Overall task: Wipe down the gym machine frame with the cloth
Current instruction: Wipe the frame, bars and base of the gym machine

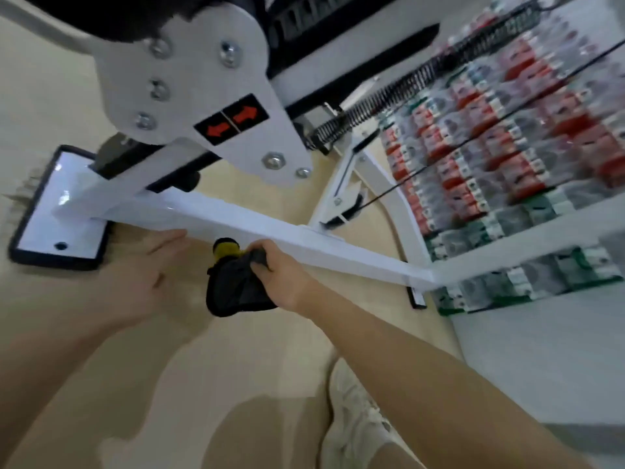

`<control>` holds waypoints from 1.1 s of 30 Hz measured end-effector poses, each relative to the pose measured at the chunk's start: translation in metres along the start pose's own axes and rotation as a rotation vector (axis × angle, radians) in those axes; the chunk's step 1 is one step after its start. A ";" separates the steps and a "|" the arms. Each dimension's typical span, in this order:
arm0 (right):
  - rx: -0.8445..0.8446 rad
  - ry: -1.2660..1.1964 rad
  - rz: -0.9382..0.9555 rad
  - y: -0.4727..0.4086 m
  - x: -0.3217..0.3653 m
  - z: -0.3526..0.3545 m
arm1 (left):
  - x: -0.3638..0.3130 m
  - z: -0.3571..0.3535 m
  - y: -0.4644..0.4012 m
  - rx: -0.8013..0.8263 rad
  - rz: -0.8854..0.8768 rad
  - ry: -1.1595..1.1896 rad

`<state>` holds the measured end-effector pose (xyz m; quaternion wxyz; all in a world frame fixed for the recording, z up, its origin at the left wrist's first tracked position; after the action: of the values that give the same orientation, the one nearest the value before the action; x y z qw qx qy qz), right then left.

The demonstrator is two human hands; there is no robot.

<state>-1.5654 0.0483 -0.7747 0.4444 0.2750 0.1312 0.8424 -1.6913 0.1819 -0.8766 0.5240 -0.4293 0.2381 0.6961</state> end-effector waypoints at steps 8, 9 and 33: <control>-0.265 -0.146 -0.272 0.081 -0.091 0.097 | -0.079 -0.035 -0.016 0.110 -0.345 0.085; -0.280 -0.164 -0.270 0.081 -0.103 0.104 | -0.090 -0.035 -0.017 0.109 -0.371 0.078; -0.608 -0.706 0.170 0.134 -0.429 0.383 | -0.526 -0.235 -0.197 -0.063 -0.250 -0.106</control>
<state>-1.2392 -0.3893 -0.5491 0.4516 0.4117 -0.3035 0.7311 -1.3822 -0.2111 -0.5297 0.6047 -0.4344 0.1330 0.6542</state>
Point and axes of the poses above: each hand's wrist, its own y-axis away from the middle knuckle, its own z-axis out of the back of the hand, x = y × z, the point moved 2 cm from there along -y, towards the middle knuckle, and after that the axes turned 6 degrees about -z, right-handed, at the moved point
